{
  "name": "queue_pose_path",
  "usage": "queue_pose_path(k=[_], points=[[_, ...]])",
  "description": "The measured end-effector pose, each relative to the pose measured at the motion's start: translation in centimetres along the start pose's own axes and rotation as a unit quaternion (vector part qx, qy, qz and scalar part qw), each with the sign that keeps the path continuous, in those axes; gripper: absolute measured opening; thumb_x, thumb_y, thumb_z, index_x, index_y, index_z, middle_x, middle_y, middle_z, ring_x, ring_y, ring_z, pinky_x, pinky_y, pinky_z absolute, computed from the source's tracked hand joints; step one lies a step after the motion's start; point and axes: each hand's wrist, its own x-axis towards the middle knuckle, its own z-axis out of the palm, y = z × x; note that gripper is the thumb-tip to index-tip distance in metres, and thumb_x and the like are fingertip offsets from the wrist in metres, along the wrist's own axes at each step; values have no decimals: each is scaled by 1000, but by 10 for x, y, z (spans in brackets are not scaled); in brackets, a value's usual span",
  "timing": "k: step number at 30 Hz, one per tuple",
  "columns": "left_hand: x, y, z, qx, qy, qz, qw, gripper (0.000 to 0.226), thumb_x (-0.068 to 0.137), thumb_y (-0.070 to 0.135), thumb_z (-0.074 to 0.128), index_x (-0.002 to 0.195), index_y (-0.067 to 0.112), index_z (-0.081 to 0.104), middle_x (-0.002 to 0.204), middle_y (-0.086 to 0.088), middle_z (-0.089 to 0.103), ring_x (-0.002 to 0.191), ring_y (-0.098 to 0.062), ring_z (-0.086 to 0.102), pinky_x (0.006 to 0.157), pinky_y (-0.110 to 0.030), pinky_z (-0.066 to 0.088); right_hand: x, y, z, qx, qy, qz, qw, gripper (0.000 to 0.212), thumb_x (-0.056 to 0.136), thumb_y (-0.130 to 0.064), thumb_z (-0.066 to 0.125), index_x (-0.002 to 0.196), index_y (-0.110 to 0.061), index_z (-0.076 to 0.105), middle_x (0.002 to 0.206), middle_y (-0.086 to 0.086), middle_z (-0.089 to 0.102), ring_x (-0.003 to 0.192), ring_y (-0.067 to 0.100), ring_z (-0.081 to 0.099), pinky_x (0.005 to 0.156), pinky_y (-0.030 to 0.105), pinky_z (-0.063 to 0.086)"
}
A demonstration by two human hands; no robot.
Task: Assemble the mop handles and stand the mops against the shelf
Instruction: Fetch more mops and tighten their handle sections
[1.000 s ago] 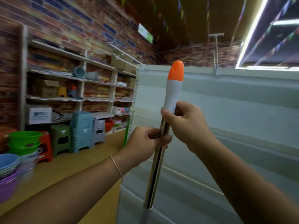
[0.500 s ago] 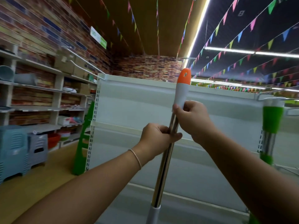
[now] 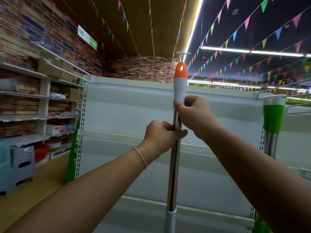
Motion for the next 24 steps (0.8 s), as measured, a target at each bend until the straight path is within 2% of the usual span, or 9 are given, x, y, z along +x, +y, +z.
queue_pose_path(k=[3, 8, 12, 17, 22, 24], points=[[8, -2, 5, 7, 3, 4, 1000, 19, 73, 29, 82, 76, 12, 75, 62, 5, 70, 67, -18, 67, 77, -37, 58, 8, 5, -1, -2, -9, -6, 1000, 15, 95, -28, 62, 82, -20, 64, 81, 6, 66, 72, 16, 64, 64, 31, 56], [15, -10, 11, 13, 5, -3, 1000, 18, 75, 28, 80, 73, 12, 73, 59, 6, 66, 63, -17, 63, 72, -34, 55, 18, 19, 3, 5, -19, 3, 1000, 15, 94, -27, 63, 84, -17, 66, 76, 6, 65, 67, 16, 61, 60, 30, 52], [19, -16, 11, 15, 4, -1, 1000, 19, 77, 28, 78, 78, 9, 74, 68, -1, 71, 70, -21, 67, 76, -36, 56, 22, 30, 8, 12, -19, -13, 1000, 15, 93, -29, 63, 80, -22, 62, 78, 5, 65, 69, 16, 64, 61, 32, 55], [21, -19, 12, 35, 19, 31, 999, 24, 80, 30, 75, 76, 7, 74, 72, -9, 73, 72, -27, 70, 74, -41, 59, 28, 35, 9, 11, -16, -39, 999, 16, 93, -29, 62, 83, -17, 66, 74, 5, 65, 62, 15, 62, 54, 30, 52], [30, -15, 11, 26, 14, 31, 999, 18, 79, 25, 75, 75, 8, 73, 70, -6, 73, 73, -26, 71, 79, -47, 58, 36, 38, 6, 48, -6, -54, 997, 18, 90, -30, 66, 75, -20, 66, 63, -1, 61, 46, -1, 56, 43, 17, 44], [33, -15, 7, 14, -3, 25, 1000, 14, 79, 20, 74, 78, 6, 71, 68, -4, 73, 71, -24, 72, 79, -46, 58, 37, 40, 6, 63, -6, -60, 996, 18, 88, -32, 69, 75, -21, 66, 64, -2, 62, 46, -2, 57, 42, 14, 44]])
